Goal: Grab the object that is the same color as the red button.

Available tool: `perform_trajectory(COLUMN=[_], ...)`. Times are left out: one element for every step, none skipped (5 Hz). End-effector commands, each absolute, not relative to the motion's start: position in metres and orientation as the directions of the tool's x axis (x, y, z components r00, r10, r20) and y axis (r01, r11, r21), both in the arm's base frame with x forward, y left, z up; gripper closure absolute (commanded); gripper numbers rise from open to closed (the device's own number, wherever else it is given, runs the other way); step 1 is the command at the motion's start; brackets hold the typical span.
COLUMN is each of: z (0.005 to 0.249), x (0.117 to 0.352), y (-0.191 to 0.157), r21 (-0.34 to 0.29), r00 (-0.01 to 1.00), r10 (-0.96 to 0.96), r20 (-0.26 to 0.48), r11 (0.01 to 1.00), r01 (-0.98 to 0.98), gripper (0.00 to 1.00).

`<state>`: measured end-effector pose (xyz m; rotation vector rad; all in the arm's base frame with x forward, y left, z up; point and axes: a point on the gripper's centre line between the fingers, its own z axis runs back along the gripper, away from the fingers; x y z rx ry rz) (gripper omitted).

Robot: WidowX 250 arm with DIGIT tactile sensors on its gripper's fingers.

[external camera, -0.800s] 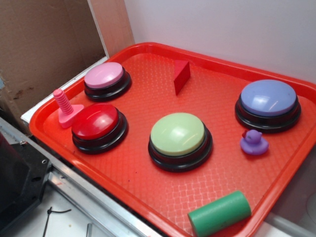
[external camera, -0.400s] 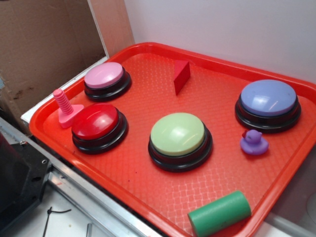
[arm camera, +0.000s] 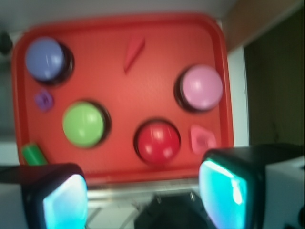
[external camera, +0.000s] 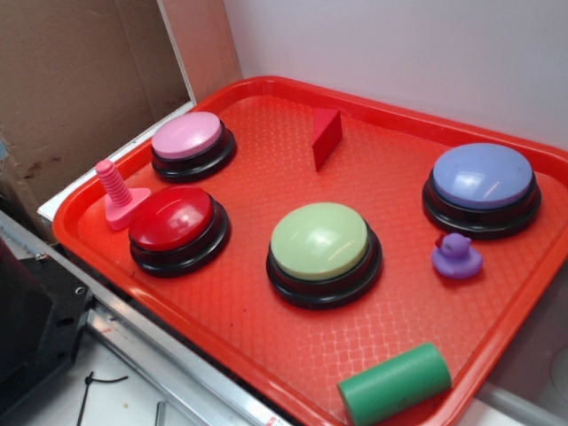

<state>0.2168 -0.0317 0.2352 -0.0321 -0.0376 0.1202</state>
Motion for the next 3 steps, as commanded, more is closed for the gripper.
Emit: perform_trajectory(z=[0.218, 0.194, 0.188], x=[0.312, 0.312, 0.299], y=[0.028, 0.038, 0.031], r21=[0.077, 0.131, 0.176], r00=[0.848, 0.829, 0.840], r10=[0.530, 0.558, 0.537], r20=[0.017, 0.023, 0.073], r11=[0.844, 0.821, 0.823], r01=[-0.530, -0.556, -0.541], gripper=[0.00, 0.00, 0.00])
